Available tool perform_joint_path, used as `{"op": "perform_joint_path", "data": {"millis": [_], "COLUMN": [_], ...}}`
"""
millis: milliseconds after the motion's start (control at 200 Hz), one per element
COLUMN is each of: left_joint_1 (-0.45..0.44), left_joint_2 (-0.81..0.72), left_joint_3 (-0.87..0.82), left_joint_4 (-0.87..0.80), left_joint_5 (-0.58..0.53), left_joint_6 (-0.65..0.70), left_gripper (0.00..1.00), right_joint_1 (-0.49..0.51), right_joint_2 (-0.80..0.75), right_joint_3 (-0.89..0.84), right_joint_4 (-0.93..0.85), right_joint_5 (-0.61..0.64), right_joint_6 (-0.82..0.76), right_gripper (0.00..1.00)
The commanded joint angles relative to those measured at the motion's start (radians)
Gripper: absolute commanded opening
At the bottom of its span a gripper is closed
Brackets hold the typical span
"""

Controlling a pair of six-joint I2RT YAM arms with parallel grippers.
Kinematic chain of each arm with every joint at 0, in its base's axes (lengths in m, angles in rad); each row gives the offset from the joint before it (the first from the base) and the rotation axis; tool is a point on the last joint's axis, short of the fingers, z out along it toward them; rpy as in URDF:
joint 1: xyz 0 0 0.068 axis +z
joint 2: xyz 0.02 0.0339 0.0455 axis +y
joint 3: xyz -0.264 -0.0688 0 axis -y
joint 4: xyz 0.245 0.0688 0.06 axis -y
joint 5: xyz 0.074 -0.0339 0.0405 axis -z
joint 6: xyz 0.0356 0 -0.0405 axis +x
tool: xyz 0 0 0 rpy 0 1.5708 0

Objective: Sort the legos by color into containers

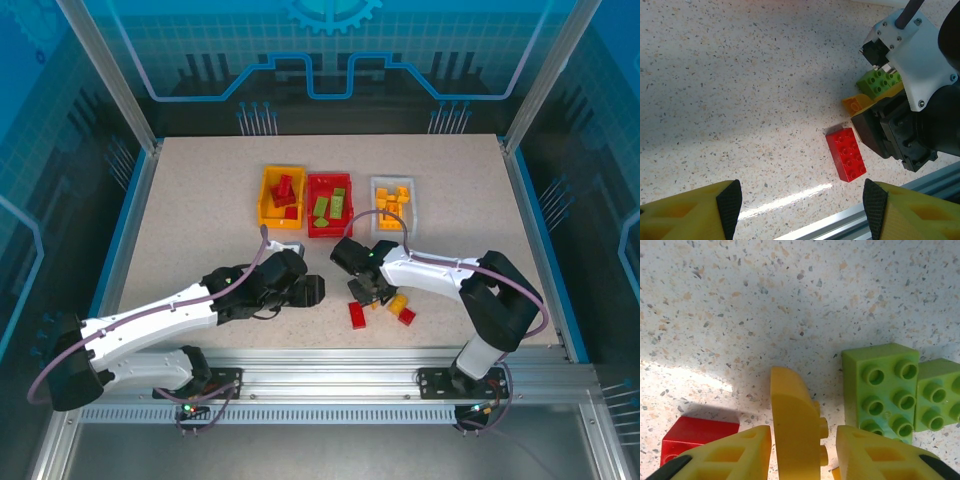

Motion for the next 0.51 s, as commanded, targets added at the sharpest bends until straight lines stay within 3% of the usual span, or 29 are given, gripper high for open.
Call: {"op": "perform_joint_path", "data": {"millis": [0,295,500], "left_joint_1": [-0.006,-0.006,-0.006], "left_joint_2": [-0.024,-0.019,-0.019], "left_joint_3": [-0.021,-0.018,-0.016], "left_joint_4": [-0.02,-0.017,-0.009], "left_joint_5": [-0.016,-0.012,-0.005], "left_joint_6": [-0.023,-0.025,-0.024], "left_gripper": [0.69,0.69,0.69], "right_joint_1": [-0.014,-0.027,-0.04], "right_joint_2": [-0.002,0.041,0.062], "right_joint_3": [0.019,0.012,0.015], "right_joint_4": [-0.006,0.03,0.053], "right_joint_5": [0.0,-0.027,-0.038], "right_joint_6": [0.006,-0.005,-0.008], "right_gripper": [0.41,0.41,0.33]}}
